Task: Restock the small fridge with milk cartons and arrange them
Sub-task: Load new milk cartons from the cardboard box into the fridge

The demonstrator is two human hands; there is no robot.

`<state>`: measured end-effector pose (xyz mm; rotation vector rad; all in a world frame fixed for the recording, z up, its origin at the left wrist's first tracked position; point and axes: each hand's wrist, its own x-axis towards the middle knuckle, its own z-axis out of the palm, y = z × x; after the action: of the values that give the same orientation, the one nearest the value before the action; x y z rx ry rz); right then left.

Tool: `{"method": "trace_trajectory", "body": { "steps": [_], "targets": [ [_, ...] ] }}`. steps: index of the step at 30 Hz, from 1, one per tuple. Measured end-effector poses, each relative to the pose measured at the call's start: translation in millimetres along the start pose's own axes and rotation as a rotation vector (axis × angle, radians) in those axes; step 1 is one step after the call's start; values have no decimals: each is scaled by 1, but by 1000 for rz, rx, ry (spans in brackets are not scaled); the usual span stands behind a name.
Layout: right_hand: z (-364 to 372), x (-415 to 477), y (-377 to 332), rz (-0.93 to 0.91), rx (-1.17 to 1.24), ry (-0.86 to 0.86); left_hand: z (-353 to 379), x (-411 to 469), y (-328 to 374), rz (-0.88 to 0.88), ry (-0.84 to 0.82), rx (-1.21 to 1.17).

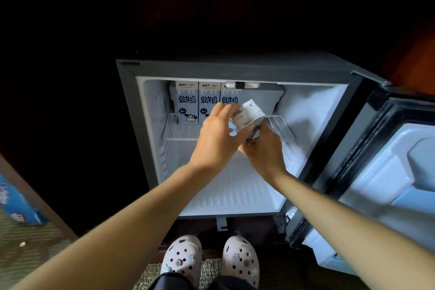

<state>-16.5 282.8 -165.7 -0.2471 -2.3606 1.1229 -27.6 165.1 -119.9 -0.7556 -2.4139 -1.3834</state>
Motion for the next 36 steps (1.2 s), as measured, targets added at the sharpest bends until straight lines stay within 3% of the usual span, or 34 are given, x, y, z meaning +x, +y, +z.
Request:
{"method": "trace_trajectory", "body": {
  "steps": [3, 6, 9, 16, 25, 36],
  "targets": [
    [-5, 14, 10, 11, -49, 120, 8, 7, -13, -50, -121, 90],
    [-4, 34, 18, 143, -16, 228, 16, 13, -30, -154, -174, 199],
    [2, 54, 22, 240, -61, 163, 22, 23, -37, -221, -192, 190],
    [13, 76, 29, 214, -111, 85, 33, 58, -45, -471, -292, 84],
    [17, 76, 50, 197, -26, -31, 45, 71, -64, -606, -178, -146],
    [31, 82, 51, 226, -97, 61, 53, 72, -69, -634, -104, -175]
  ]
}}
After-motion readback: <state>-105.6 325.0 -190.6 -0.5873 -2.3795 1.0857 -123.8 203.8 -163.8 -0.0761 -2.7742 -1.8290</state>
